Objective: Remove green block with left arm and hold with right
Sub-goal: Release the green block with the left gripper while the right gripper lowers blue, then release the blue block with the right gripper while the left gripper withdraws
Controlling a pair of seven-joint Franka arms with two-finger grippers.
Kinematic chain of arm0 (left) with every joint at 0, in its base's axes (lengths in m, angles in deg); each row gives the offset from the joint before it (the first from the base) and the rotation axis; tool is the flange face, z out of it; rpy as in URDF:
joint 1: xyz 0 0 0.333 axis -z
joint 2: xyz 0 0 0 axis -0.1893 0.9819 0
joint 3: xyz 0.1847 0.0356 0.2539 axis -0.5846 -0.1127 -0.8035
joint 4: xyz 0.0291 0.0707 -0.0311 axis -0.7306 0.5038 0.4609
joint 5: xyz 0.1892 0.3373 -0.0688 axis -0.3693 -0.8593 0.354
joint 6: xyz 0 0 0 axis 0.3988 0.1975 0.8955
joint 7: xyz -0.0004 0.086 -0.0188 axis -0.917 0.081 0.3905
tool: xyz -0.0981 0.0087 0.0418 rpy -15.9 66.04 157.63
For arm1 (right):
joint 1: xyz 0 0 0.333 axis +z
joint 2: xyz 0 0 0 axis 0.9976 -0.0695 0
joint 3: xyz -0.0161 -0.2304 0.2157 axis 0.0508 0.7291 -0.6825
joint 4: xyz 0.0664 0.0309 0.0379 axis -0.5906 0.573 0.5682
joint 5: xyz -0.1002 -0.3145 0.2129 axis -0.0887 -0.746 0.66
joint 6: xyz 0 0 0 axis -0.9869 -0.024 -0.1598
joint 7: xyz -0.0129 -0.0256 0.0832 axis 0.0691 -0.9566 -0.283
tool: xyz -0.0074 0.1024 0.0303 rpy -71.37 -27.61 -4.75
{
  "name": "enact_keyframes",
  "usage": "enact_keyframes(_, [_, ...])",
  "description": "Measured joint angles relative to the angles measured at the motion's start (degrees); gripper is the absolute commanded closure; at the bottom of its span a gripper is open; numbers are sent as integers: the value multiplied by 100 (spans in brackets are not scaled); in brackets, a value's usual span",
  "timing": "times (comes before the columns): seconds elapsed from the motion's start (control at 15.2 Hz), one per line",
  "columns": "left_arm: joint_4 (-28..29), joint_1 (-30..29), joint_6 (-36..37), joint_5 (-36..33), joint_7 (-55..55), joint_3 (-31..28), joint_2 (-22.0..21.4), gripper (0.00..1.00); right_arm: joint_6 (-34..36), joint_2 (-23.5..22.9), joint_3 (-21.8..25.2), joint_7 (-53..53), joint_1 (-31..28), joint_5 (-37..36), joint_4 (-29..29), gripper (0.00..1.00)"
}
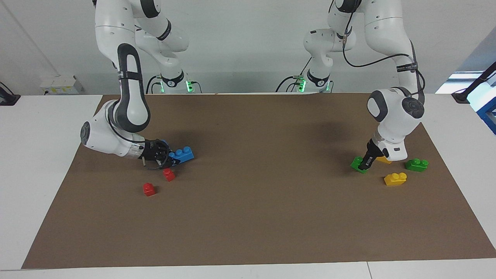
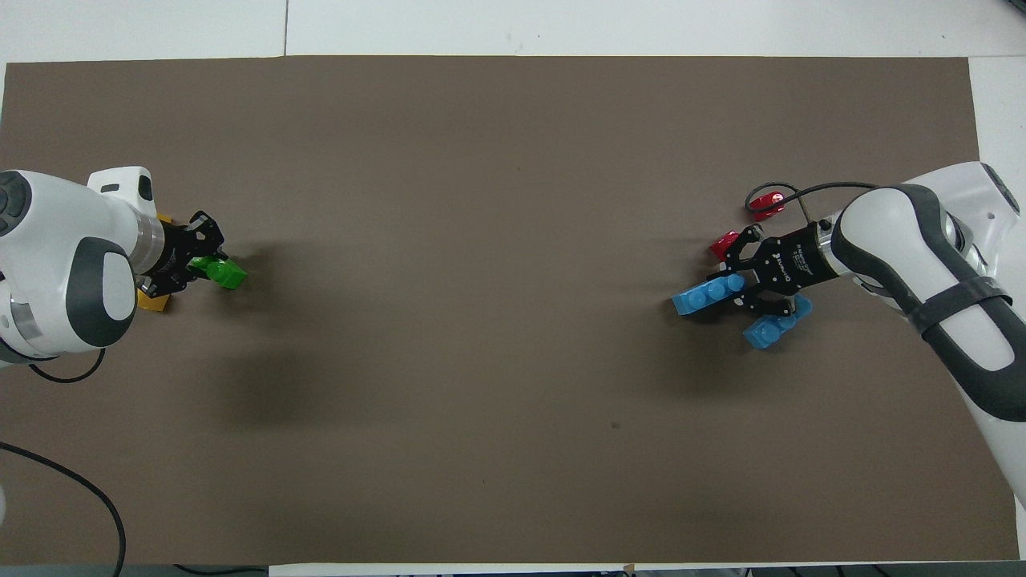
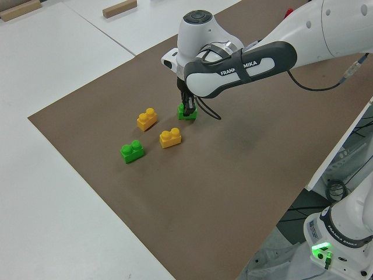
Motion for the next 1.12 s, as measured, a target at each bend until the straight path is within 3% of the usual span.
enact_keyframes(0.07, [0, 0, 0, 1, 78, 1, 0, 1, 0, -7, 0, 5, -22, 0, 0, 100])
enact_keyframes(0.39, [-4, 0, 26, 1, 251, 1, 18, 0, 0, -41, -1, 7, -34, 0, 3, 100])
enact_keyframes(0.72, [-143, -3, 491, 3, 421, -4, -195, 0, 0, -83, -7, 7, -34, 0, 2, 58])
enact_keyframes(1.12, [-924, -11, 1836, -87, 832, -26, -839, 0, -2, -89, -11, 7, -33, 2, 0, 39])
